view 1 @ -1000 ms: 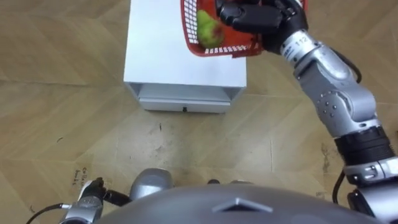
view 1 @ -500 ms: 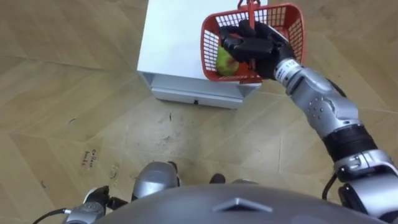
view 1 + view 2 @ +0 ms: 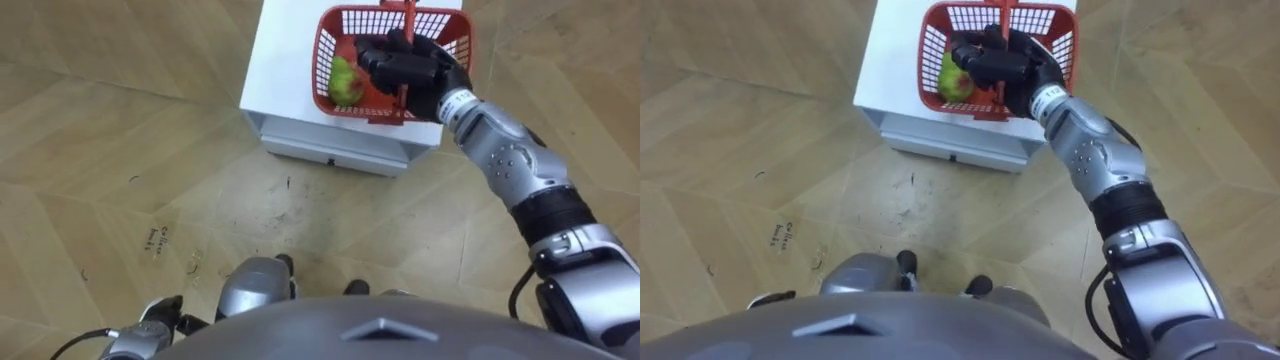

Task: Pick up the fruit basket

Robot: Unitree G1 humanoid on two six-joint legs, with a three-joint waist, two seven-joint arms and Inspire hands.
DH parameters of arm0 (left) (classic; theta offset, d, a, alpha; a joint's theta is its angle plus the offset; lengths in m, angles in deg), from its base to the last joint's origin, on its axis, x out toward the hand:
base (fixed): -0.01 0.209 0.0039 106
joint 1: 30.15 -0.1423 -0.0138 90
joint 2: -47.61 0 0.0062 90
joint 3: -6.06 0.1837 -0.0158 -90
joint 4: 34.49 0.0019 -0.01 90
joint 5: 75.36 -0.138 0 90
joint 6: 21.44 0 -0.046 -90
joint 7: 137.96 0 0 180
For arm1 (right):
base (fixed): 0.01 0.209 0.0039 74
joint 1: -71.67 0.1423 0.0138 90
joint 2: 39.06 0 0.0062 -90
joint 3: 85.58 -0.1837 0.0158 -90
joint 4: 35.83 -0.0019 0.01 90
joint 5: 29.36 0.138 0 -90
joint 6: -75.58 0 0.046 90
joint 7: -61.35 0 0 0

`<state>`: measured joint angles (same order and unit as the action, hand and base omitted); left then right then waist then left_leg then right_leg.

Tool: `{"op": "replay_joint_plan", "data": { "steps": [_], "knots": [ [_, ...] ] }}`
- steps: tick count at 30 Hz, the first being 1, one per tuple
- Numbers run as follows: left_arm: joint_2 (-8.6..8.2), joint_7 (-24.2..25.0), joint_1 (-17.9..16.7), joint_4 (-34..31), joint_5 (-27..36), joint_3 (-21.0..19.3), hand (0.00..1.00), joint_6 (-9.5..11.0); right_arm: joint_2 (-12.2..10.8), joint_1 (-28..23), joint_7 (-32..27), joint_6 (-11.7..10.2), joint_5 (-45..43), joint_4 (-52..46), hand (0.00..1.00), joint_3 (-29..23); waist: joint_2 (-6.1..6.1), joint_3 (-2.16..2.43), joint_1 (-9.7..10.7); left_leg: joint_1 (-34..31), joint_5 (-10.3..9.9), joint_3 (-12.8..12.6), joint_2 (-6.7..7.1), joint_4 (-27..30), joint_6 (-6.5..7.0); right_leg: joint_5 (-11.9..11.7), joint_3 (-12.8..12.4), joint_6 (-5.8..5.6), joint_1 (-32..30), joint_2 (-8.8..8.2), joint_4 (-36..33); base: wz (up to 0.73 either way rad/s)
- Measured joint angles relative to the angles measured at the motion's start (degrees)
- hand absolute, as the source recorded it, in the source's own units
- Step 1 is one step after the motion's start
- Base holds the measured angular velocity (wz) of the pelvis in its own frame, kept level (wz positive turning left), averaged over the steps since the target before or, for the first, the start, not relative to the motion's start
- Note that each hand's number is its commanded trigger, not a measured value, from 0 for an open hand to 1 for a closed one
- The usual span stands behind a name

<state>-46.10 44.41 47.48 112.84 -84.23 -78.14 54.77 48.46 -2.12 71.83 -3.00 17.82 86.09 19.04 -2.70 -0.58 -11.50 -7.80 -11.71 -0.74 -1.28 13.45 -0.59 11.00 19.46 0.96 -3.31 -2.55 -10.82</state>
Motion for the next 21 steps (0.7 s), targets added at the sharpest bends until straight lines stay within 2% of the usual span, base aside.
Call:
{"op": "replay_joint_plan", "data": {
  "steps": [1, 3, 4, 5, 6, 7, 8, 9, 10, 13, 17, 21],
  "knots": [
    [0.00, 0.03, 0.00, -0.04, -0.28, -0.03, 0.00, 0.02, 0.00, 0.12, 0.00, -0.02, 0.00, 1.14, 1.00, 0.00, 0.02, 0.00, 0.00, 0.16, 0.00, 1.05, -0.11, -0.03, 0.00, 0.01, 0.79, 0.00, -0.19, -0.06, -0.61, -0.09],
    [-0.12, 0.03, -0.01, -0.17, -0.36, -0.02, 0.00, 0.12, 0.00, 0.42, -0.11, -0.03, -0.03, 2.50, 1.00, -0.03, 0.58, -0.23, -0.22, 0.93, 0.16, 5.51, -1.01, -0.40, 0.14, 0.61, 2.12, -0.50, -3.05, 0.03, -5.70, -0.34],
    [-0.03, -0.01, -0.03, -0.09, -0.85, -0.67, 0.00, 0.47, -0.34, 0.81, -0.47, -0.06, -0.15, 2.63, 0.75, 0.00, 1.19, -0.58, -0.73, 0.79, 0.16, 9.84, -2.06, -0.65, 0.07, 1.46, 0.64, 0.11, -6.02, 1.38, -4.54, -0.62],
    [0.00, -0.05, -0.03, 0.04, -0.96, -1.46, 0.00, 0.63, -0.52, 1.15, -0.63, -0.07, -0.28, 2.24, 0.36, 0.01, 0.83, -0.42, -1.41, 0.05, 0.11, 9.98, -2.24, -0.37, -0.03, -0.21, 0.01, 1.32, -7.55, 2.00, -0.42, -0.67],
    [-0.45, -0.16, 0.13, 0.97, -1.18, -2.28, 0.00, 1.16, -0.30, 1.66, -1.21, -0.45, -0.36, 1.56, 0.00, -0.04, 0.75, -0.38, -1.13, -1.29, -0.87, 9.63, -2.44, 0.36, -1.67, -7.88, 1.18, 2.64, -9.02, 1.54, 2.54, -0.22],
    [-0.70, 0.09, 0.19, 1.38, -1.92, -1.96, 0.00, 1.24, -0.02, 1.45, -2.40, -1.39, -0.14, 2.11, 0.00, 0.28, 1.55, -0.42, -0.02, -1.63, -0.71, 6.65, -2.76, 0.16, -2.17, -8.08, 1.43, 2.77, -8.51, 1.51, 2.31, 0.11],
    [-0.55, 0.48, 0.13, 1.25, -1.92, -1.68, 0.00, 1.22, 0.66, 1.47, -3.00, -1.55, -0.13, 2.79, 0.00, 0.33, 1.52, -0.58, 0.21, -1.83, 0.13, 3.66, -2.96, -1.19, -2.38, -8.04, 1.19, 2.71, -8.07, 1.45, 2.19, 0.31],
    [-0.42, 0.55, 0.09, 1.15, -1.92, -1.62, 0.00, 1.21, 0.80, 1.51, -3.19, -1.57, -0.14, 2.98, 0.00, 0.28, 1.73, -0.45, 0.22, -2.22, 0.87, 2.32, -2.99, -2.12, -1.67, -7.95, 1.17, 2.57, -7.96, 1.41, 2.15, 0.28],
    [-0.28, 0.55, 0.09, 1.00, -1.92, -1.55, 0.00, 1.06, 0.95, 1.55, -3.31, -1.57, -0.14, 2.98, 0.00, 0.22, 1.21, -0.51, 0.22, -2.40, 1.63, 1.22, -2.91, -2.08, -1.03, -7.70, 1.58, 2.21, -7.98, 1.10, 2.05, 0.30],
    [-0.82, 0.91, -0.02, 1.12, -1.92, -0.96, 0.00, 0.02, -0.03, 1.89, -3.28, -1.57, 0.15, 3.08, 0.00, -0.40, 0.39, -0.41, -0.21, -2.24, 1.88, 1.53, -1.87, -1.76, -0.73, -7.41, 2.36, 1.72, -7.81, 0.32, 2.08, 0.18],
    [-0.85, 0.86, -0.55, 1.12, -1.93, -1.11, 0.00, 0.00, -0.96, 1.97, -2.76, -1.55, 0.15, 3.18, 0.00, -0.38, 0.42, -0.47, -0.41, -2.06, 2.31, 1.99, -0.25, -1.67, 0.01, -7.11, 3.17, 1.00, -7.08, -0.60, 1.91, 0.14],
    [-0.81, 1.16, -0.95, 0.97, -2.23, -1.12, 0.00, 0.03, -0.91, 1.96, -2.67, -1.55, 0.21, 3.29, 0.00, -0.46, 0.48, -0.49, -0.20, -2.54, 2.39, 2.38, 0.21, -1.18, 0.42, -6.75, 3.38, 0.54, -7.06, -1.40, 0.96, 0.10]
  ]
}}
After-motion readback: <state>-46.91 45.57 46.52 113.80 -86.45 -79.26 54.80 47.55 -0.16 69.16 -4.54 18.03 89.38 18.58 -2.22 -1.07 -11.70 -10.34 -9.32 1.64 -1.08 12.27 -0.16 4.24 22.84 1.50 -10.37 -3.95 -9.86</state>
